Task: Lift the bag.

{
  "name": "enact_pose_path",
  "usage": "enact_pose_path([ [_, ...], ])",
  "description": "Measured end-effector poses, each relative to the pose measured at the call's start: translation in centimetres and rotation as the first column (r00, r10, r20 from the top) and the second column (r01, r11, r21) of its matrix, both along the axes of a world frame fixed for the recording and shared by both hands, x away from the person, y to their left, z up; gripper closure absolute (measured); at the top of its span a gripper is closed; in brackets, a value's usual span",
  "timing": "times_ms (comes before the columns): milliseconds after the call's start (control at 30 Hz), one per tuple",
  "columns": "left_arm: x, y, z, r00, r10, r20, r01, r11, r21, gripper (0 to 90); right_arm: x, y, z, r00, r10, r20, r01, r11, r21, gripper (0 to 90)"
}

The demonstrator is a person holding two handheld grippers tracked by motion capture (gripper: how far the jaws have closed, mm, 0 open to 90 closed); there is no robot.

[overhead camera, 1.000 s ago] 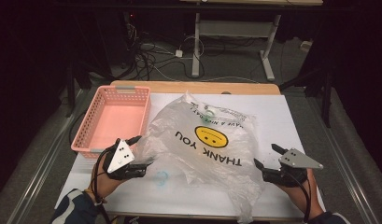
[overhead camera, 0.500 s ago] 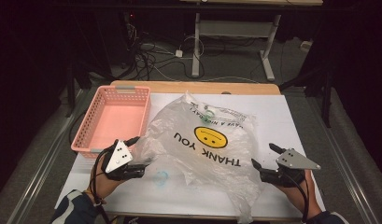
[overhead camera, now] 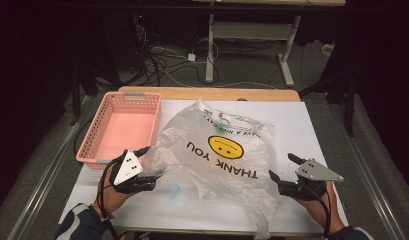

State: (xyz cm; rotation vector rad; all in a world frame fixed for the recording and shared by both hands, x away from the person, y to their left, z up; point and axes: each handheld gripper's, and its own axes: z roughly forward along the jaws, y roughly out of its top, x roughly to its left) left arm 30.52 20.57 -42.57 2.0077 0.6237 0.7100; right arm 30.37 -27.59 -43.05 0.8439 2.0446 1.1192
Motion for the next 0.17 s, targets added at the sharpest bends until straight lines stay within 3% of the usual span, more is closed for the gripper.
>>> enact_pose_path([
  [167,0.05,-0.03,0.02,1.0000,0.005,-0.002,-0.005,1.0000,-0.005,23.2,0.10,-0.07,0.02,1.0000,0.000,-0.006,0.000,1.0000,0.009,20.5],
])
